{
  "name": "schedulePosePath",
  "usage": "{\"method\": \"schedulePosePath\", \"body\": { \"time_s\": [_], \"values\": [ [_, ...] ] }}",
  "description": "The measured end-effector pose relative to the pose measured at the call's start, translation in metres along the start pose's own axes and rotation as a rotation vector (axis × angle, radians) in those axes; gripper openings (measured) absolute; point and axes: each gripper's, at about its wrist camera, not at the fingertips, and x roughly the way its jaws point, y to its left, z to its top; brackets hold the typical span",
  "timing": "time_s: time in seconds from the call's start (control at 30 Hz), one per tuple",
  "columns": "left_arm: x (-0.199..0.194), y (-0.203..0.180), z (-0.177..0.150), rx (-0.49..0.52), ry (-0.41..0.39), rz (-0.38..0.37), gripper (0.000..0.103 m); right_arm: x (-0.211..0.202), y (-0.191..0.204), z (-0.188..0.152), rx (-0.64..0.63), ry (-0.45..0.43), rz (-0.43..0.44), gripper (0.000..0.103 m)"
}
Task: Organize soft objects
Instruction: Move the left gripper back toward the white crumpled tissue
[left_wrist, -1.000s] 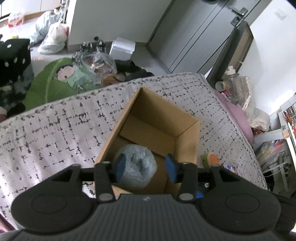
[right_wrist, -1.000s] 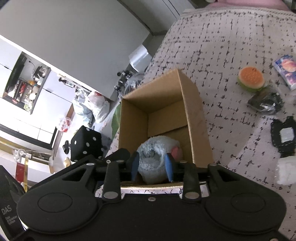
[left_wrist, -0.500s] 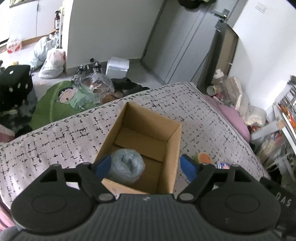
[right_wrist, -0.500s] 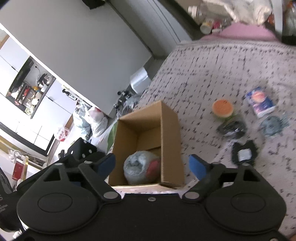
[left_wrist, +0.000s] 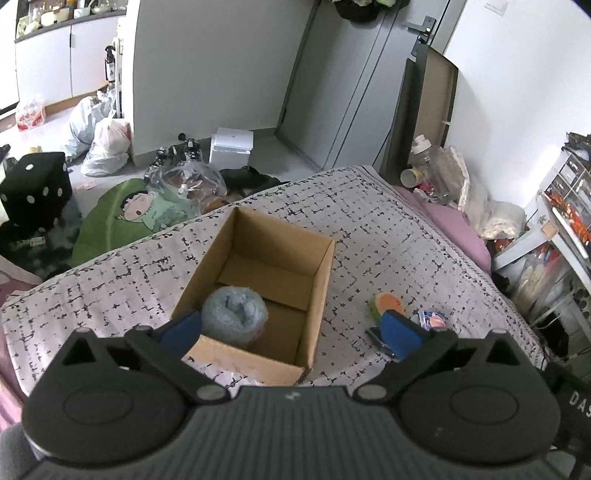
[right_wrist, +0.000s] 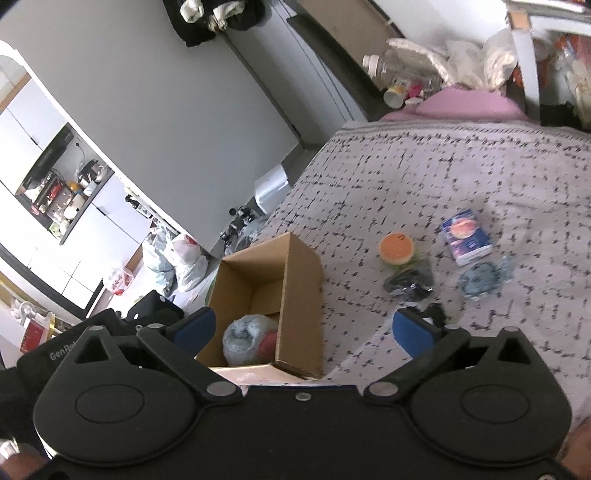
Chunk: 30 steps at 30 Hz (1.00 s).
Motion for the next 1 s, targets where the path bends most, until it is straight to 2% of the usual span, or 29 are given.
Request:
{"method": "schedulePosePath", "body": {
  "time_s": [0.17, 0.3, 0.43, 0.53, 1.0],
  "values": [
    [-0.01, -0.014, -0.008, 0.021, -0.024, -0.009, 0.103, -0.017, -0.012, 0.0, -0.035, -0.006, 0.02, 0.103],
    [-0.016, -0.024, -0.014, 0.036, -0.031, -0.02, 0.103, -0.033, -0.012, -0.002, -0.098, -0.044, -0.024, 0.103],
    [-0.021, -0.033, -0.021, 0.057, -0.049, 0.003, 0.103, -0.041, -0.021, -0.002, -0.121, -0.033, -0.038, 0.103],
    [-0.023, -0.039, -0.027, 0.067, -0.047, -0.002, 0.103, -0.044, -0.03, -0.002, -0.118, 0.007, -0.031, 0.103],
    [-0.032, -0.073, -0.059, 0.146, -0.03, -0.016, 0.103, -0.069, -0.066, -0.005, -0.097, -0.006, -0.051, 0.103]
  ]
}}
